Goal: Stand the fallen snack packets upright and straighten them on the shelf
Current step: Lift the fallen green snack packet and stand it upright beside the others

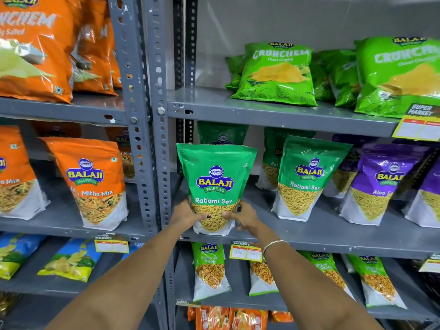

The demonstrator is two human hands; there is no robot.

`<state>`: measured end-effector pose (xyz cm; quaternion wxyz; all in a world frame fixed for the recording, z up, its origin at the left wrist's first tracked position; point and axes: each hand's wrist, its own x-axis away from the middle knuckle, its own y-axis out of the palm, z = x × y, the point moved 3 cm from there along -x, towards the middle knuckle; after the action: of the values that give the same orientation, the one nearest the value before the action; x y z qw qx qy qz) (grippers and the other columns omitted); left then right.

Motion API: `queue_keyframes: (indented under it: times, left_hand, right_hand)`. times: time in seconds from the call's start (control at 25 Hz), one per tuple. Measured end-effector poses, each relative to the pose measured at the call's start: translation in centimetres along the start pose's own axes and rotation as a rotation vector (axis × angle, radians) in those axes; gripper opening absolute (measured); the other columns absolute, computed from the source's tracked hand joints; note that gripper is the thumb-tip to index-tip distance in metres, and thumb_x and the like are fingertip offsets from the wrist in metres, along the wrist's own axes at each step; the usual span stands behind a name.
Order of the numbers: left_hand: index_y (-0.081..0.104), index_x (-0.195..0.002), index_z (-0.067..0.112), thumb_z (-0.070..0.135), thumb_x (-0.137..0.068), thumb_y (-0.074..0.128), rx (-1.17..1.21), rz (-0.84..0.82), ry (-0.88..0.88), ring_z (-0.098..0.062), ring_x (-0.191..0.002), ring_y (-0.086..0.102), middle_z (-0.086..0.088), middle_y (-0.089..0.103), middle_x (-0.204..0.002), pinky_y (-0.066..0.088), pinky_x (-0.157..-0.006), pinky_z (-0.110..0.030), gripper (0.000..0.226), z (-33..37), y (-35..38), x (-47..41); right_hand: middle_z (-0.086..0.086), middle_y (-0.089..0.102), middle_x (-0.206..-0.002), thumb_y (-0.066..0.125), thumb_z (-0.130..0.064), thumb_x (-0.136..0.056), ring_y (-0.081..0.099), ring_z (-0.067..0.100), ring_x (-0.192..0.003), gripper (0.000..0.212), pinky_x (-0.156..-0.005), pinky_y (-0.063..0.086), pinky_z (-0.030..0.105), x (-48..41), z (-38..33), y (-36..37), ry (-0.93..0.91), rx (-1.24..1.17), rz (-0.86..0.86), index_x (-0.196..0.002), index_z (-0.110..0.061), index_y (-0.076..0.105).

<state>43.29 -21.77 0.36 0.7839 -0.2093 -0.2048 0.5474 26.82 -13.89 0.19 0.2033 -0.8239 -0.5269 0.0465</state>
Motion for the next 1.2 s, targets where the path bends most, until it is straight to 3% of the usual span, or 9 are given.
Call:
queue_keyframes:
  times: [0.12, 0.32, 0.44, 0.52, 0.68, 0.84, 0.92, 1.08, 1.2]
  left_hand:
    - [0.047, -0.126, 0.005, 0.03, -0.064, 0.081, -0.064, -0.097, -0.05, -0.029, -0.119, 0.056, -0.013, 0.058, -0.132, 0.044, -0.099, -0.037, 0.074, -0.3, -0.2, -0.4]
    - [0.045, -0.129, 0.004, 0.046, -0.084, 0.057, -0.503, -0.624, -0.416, -0.026, -0.126, 0.053, -0.012, 0.052, -0.139, 0.043, -0.103, -0.041, 0.063, -0.4, 0.6, 1.0]
    - [0.055, -0.087, 0.008, 0.048, -0.089, 0.045, -0.535, -0.809, -0.479, -0.023, -0.128, 0.052, -0.006, 0.064, -0.105, 0.042, -0.102, -0.039, 0.041, 2.1, 4.1, 1.3]
    - [0.054, -0.087, 0.009, 0.043, -0.093, 0.041, -0.496, -0.881, -0.393, -0.024, -0.119, 0.056, -0.001, 0.057, -0.088, 0.039, -0.106, -0.043, 0.037, 4.5, 7.8, 0.9]
    - [0.052, -0.116, 0.014, 0.031, -0.088, 0.057, -0.166, -0.601, -0.104, -0.018, -0.107, 0.049, -0.006, 0.05, -0.114, 0.042, -0.1, -0.039, 0.033, 10.1, 16.2, -1.2]
    - [0.022, -0.146, 0.005, 0.017, -0.081, 0.068, 0.086, -0.287, -0.013, -0.022, -0.141, 0.03, -0.009, 0.029, -0.153, 0.03, -0.109, -0.029, 0.08, 14.0, 22.3, -4.7]
    - [0.036, -0.138, 0.002, 0.005, -0.076, 0.071, 0.176, -0.247, 0.001, -0.024, -0.134, 0.042, -0.01, 0.042, -0.146, 0.038, -0.103, -0.027, 0.071, 14.4, 23.8, -6.3]
    - [0.055, -0.114, 0.003, 0.001, -0.066, 0.076, 0.208, -0.15, -0.028, -0.026, -0.108, 0.059, -0.02, 0.061, -0.126, 0.045, -0.103, -0.045, 0.053, 13.5, 24.5, -5.9]
    - [0.054, -0.115, -0.001, 0.004, -0.066, 0.078, 0.136, -0.09, -0.032, -0.028, -0.107, 0.061, -0.017, 0.064, -0.119, 0.048, -0.099, -0.043, 0.054, 13.5, 23.9, -3.5]
  right_hand:
    - [0.013, 0.048, -0.141, 0.074, -0.024, -0.074, 0.046, 0.031, -0.129, 0.069, -0.104, 0.042, 0.047, -0.3, 0.2, -0.2, 0.011, 0.012, -0.034, -0.133, -0.01, 0.042]
    - [0.017, 0.031, -0.151, 0.074, -0.029, -0.075, 0.033, 0.031, -0.137, 0.091, -0.11, 0.036, 0.042, -1.0, 3.8, -5.3, 0.106, 0.114, 0.069, -0.143, -0.001, 0.021]
    - [0.02, 0.042, -0.142, 0.073, -0.029, -0.075, 0.041, 0.033, -0.131, 0.081, -0.104, 0.037, 0.037, -1.2, 6.8, -11.5, 0.172, 0.239, 0.223, -0.135, 0.005, 0.032]
    - [0.022, 0.044, -0.138, 0.076, -0.033, -0.071, 0.042, 0.035, -0.129, 0.085, -0.106, 0.038, 0.04, -1.8, 8.5, -15.8, 0.206, 0.24, 0.324, -0.133, 0.004, 0.031]
    - [0.025, 0.027, -0.147, 0.076, -0.039, -0.069, 0.024, 0.036, -0.139, 0.104, -0.115, 0.021, 0.041, -4.4, 10.7, -22.8, 0.242, 0.324, 0.371, -0.141, 0.004, 0.014]
    - [0.018, 0.042, -0.142, 0.081, -0.001, -0.063, 0.048, 0.025, -0.121, 0.091, -0.096, 0.049, 0.03, -9.2, 12.8, -25.8, 0.024, -0.156, 0.066, -0.137, -0.001, 0.028]
    - [0.017, 0.052, -0.135, 0.077, 0.011, -0.061, 0.059, 0.023, -0.104, 0.081, -0.076, 0.057, 0.017, -10.1, 13.1, -25.6, -0.069, -0.279, -0.103, -0.131, 0.0, 0.039]
    - [0.018, 0.056, -0.131, 0.08, 0.008, -0.059, 0.056, 0.025, -0.112, 0.077, -0.086, 0.053, 0.028, -9.1, 13.9, -25.5, -0.081, -0.268, -0.07, -0.126, -0.003, 0.043]
    - [0.013, 0.057, -0.126, 0.076, 0.011, -0.063, 0.052, 0.02, -0.108, 0.075, -0.073, 0.052, 0.01, -6.9, 13.6, -25.7, -0.09, -0.218, -0.098, -0.128, -0.001, 0.041]
